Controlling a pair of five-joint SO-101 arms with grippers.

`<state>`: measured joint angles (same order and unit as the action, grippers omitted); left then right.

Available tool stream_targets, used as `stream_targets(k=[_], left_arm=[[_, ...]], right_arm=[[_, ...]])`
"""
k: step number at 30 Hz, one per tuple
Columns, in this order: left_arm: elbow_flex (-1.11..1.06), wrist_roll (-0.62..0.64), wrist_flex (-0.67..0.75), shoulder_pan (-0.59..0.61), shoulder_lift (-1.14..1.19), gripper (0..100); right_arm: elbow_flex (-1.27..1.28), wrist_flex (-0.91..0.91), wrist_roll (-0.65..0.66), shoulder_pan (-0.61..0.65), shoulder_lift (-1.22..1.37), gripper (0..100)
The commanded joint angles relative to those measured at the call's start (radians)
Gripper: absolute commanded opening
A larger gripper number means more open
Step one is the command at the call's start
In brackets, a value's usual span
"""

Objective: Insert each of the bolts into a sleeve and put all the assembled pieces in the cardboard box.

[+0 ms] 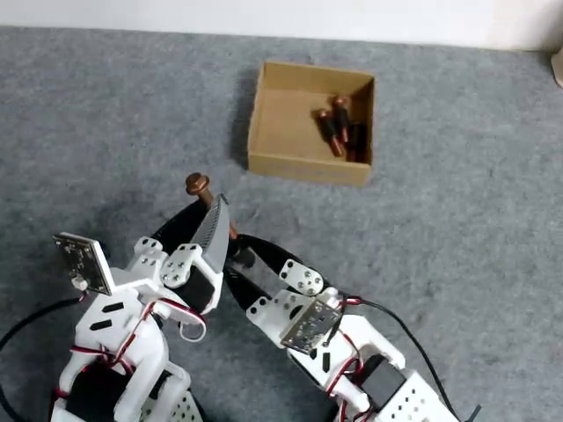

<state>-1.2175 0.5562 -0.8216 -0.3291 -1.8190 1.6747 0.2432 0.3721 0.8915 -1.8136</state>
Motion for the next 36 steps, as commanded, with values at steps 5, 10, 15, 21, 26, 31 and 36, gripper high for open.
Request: stream_targets(k=[5,10,15,21,26,31,36], left_arm=[[0.073,-0.002,-0.06,-0.099,-0.005,1],[0.084,-0.002,-0.084,-0.099,-0.005,1],[0.088,-0.002,-0.141,-0.093,-0.005,1],[0.076,-0.005,-0.155,-0.091,-0.005,1],[-0.025,-0.094,-0.149,-0.097,-0.005,1],[-0.122,-0.164,-0.147,-0.097,-0.005,1],[-0.196,-0.166,-0.04,-0.099,-0.005,1]], right_arm=[[0.099,-0.038,0.015,-0.008,-0.013,0.5],[0.096,-0.038,0.015,-0.039,-0.013,0.5],[0.096,-0.036,0.015,-0.039,-0.013,0.5],[0.096,-0.031,0.015,-0.038,-0.013,0.5],[0.079,0.07,-0.04,-0.038,-0.013,0.5],[-0.035,0.185,-0.184,-0.087,-0.013,0.5],[-0.065,0.194,-0.282,-0.171,-0.013,0.5]])
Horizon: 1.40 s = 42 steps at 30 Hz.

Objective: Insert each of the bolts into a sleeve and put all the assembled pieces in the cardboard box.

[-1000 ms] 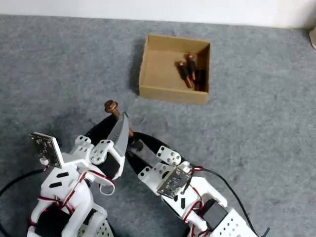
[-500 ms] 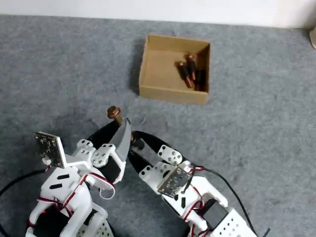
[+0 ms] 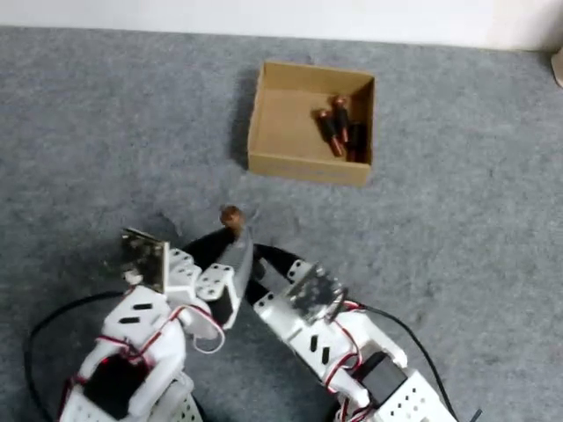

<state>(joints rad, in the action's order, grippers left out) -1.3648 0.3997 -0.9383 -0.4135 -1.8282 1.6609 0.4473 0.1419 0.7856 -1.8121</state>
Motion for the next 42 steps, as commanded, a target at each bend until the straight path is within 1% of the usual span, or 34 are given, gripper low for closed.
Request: stream_targets(k=[1,6,10,16,18,21,23,24,28,31,35,40,42], left_arm=[[-0.064,-0.006,0.097,-0.015,0.004,1],[-0.128,0.072,0.176,-0.016,0.004,1],[-0.151,0.071,0.213,-0.01,0.004,1],[-0.142,0.075,0.216,-0.007,0.004,2],[-0.142,0.075,0.216,-0.007,0.004,7],[-0.145,0.078,0.213,-0.005,0.004,22],[-0.142,0.094,0.212,-0.005,0.005,28],[-0.14,0.097,0.212,-0.005,0.005,29],[-0.117,0.097,0.212,-0.007,0.005,24],[-0.107,0.1,0.212,-0.007,0.004,22],[-0.061,0.172,0.199,-0.005,0.004,22],[0.03,0.184,0.14,-0.001,0.004,22],[0.045,0.218,0.121,0.027,0.004,22]], right_arm=[[-0.053,-0.01,-0.063,-0.073,-0.015,0.5],[-0.054,-0.01,-0.071,-0.077,-0.015,0.5],[-0.054,-0.01,-0.068,-0.076,-0.015,0.5],[-0.053,-0.013,-0.066,-0.076,-0.015,0.5],[-0.051,-0.013,-0.064,-0.076,-0.015,0.5],[-0.051,-0.013,-0.064,-0.074,-0.015,0.5],[-0.05,-0.013,-0.064,-0.074,-0.015,0.5],[-0.05,-0.013,-0.064,-0.074,-0.015,0.5],[-0.05,-0.013,-0.064,-0.074,-0.015,0.5],[-0.048,-0.013,-0.064,-0.074,-0.015,0.5],[-0.051,-0.013,-0.064,-0.079,-0.015,0.5],[-0.051,-0.015,-0.063,-0.074,-0.015,0.5],[-0.048,-0.033,-0.063,-0.074,-0.015,0.5]])
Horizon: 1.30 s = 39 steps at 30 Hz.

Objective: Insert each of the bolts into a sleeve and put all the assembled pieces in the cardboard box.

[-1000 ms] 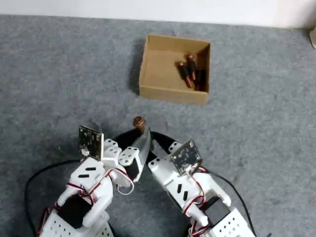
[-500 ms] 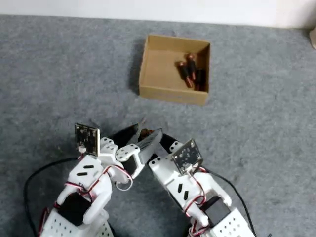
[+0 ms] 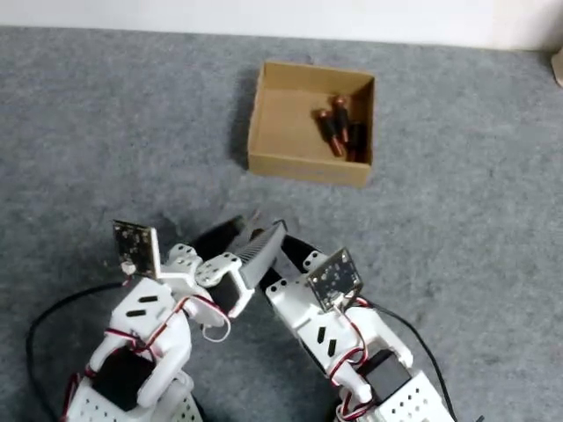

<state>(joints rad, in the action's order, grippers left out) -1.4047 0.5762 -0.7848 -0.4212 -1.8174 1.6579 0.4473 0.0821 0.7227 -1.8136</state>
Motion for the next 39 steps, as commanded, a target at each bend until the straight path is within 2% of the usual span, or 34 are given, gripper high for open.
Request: stream_targets(k=[1,5,8,9,10,12,16,18,27,30,34,39], left_arm=[[0.085,0.055,-0.032,0.053,-0.007,22],[0.082,0.068,-0.029,0.176,-0.005,22],[0.028,0.068,-0.003,0.252,-0.001,10],[-0.008,0.068,0.044,0.265,-0.001,3],[-0.056,0.068,0.104,0.269,-0.001,0],[-0.162,0.063,0.245,0.272,-0.001,4],[-0.291,-0.006,0.436,0.275,-0.001,1],[-0.292,-0.038,0.433,0.275,0.001,1],[-0.288,-0.038,0.431,0.323,0.001,1],[-0.266,-0.04,0.382,0.317,0.002,1],[-0.168,-0.038,0.269,0.315,0.087,1],[-0.139,-0.043,0.373,0.317,0.348,1]], right_arm=[[-0.045,-0.05,-0.002,-0.012,-0.013,0.5],[-0.042,-0.079,0.055,-0.012,-0.007,0.5],[-0.042,-0.079,0.054,-0.012,-0.005,0.5],[-0.042,-0.079,0.054,-0.012,-0.005,0.5],[-0.042,-0.077,0.054,-0.012,-0.005,0.5],[-0.042,-0.074,0.054,-0.012,-0.005,0.5],[-0.042,-0.073,0.054,-0.012,-0.004,0.5],[-0.042,-0.071,0.054,-0.012,-0.004,0.5],[-0.053,0.033,0.058,-0.018,-0.001,0.5],[-0.099,0.035,0.078,-0.056,0.053,0.5],[-0.266,0.041,0.094,-0.137,0.289,0.5],[-0.575,0.035,0.095,-0.199,0.69,0.5]])
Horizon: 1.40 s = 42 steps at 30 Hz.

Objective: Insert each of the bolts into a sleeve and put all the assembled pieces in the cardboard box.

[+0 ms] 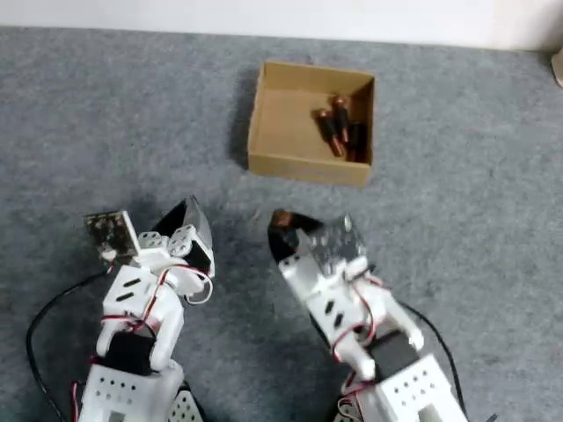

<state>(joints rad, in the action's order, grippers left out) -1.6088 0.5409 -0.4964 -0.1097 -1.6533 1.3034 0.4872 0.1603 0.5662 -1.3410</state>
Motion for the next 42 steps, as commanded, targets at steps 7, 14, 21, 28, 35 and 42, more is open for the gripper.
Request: stream_targets(k=[7,14,21,28,35,42], left_arm=[[0.199,-0.009,0.14,0.021,0.535,1],[0.309,-0.003,0.141,0.116,0.723,1],[0.32,-0.003,0.141,0.114,0.748,1],[0.32,-0.005,0.141,0.114,0.748,1],[0.32,-0.006,0.141,0.111,0.75,1],[0.32,-0.008,0.141,0.111,0.751,1]], right_arm=[[-0.733,-0.001,0.097,-0.145,0.791,0.5],[-1.135,0.027,0.138,-0.272,1.208,0.5],[-1.374,0.03,0.141,-0.334,1.5,0.5],[-1.471,0.03,0.143,-0.329,1.653,0.5],[-1.468,0.027,0.143,-0.328,1.69,0.5],[-1.472,0.028,0.143,-0.328,1.732,0.7]])
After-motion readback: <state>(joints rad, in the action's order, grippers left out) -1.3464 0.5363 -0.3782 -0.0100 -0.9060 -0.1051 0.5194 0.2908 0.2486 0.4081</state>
